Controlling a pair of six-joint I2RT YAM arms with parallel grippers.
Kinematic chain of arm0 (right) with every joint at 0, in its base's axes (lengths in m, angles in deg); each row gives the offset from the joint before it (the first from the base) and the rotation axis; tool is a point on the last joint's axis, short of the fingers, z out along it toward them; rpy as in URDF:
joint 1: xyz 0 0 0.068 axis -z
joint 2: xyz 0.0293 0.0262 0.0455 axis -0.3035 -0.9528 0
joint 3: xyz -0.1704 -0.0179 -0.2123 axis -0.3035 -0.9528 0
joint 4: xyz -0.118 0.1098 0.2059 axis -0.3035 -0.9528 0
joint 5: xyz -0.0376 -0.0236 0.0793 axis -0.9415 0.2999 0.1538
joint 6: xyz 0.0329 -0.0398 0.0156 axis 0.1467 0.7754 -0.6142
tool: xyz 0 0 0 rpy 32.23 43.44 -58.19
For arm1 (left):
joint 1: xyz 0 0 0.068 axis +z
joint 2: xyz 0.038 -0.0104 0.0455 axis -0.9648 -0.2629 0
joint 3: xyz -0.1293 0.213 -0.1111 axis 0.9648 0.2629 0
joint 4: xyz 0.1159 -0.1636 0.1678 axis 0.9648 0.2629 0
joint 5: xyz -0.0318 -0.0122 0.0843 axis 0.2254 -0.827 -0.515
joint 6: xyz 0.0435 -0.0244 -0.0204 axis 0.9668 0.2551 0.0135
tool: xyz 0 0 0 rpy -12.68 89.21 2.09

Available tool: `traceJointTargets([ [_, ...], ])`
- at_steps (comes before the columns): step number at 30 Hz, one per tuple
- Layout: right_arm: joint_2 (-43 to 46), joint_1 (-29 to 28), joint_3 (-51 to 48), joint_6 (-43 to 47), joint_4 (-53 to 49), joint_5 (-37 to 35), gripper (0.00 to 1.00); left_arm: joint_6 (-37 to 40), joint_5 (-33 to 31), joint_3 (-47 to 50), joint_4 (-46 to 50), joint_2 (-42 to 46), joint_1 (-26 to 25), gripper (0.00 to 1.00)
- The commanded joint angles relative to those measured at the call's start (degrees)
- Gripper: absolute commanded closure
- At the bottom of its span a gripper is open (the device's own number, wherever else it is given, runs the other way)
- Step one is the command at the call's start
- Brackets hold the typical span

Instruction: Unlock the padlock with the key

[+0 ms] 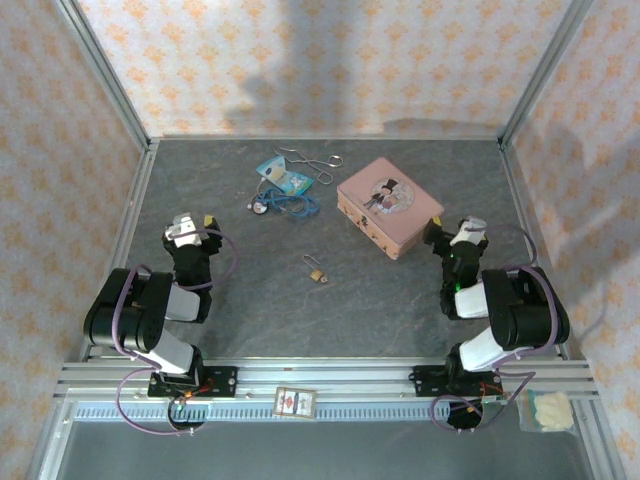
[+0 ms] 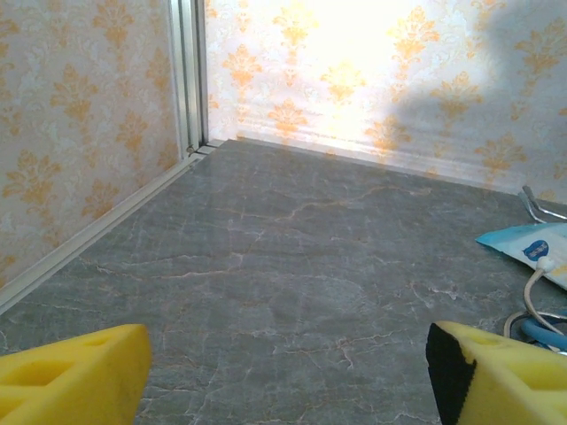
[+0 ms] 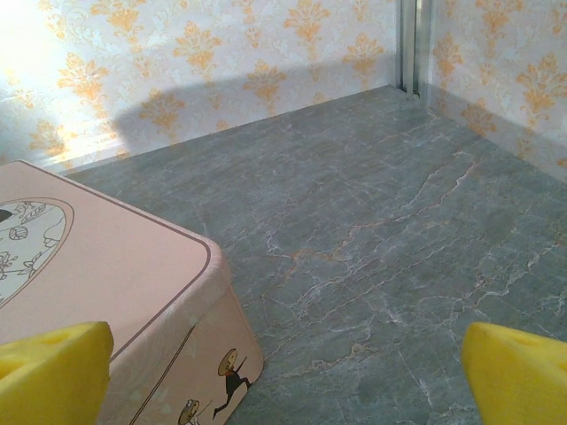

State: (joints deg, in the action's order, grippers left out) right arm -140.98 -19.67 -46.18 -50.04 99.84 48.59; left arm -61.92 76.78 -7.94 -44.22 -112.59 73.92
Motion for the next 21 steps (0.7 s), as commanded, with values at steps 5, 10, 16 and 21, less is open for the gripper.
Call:
traceJointTargets([
  [5, 0.63, -0.22, 1.70, 2.69, 0.40, 1.58, 0.00, -0.09, 1.24, 0.00, -2.85, -0.28, 0.24, 0.14],
  [10, 0.61, -0.21, 1.69, 2.70, 0.40, 1.67, 0.00, -0.14, 1.25, -0.08, -2.82, -0.31, 0.24, 0.13],
  [16, 0.58, -0.24, 1.87, 2.69, 0.12, 1.65, 0.00, -0.01, 1.34, -0.26, -2.32, -0.28, 0.25, 0.12],
  [21, 0.66, -0.20, 1.61, 2.69, 0.42, 1.66, 0.00, -0.07, 1.33, -0.27, -2.35, -0.28, 0.28, 0.11],
])
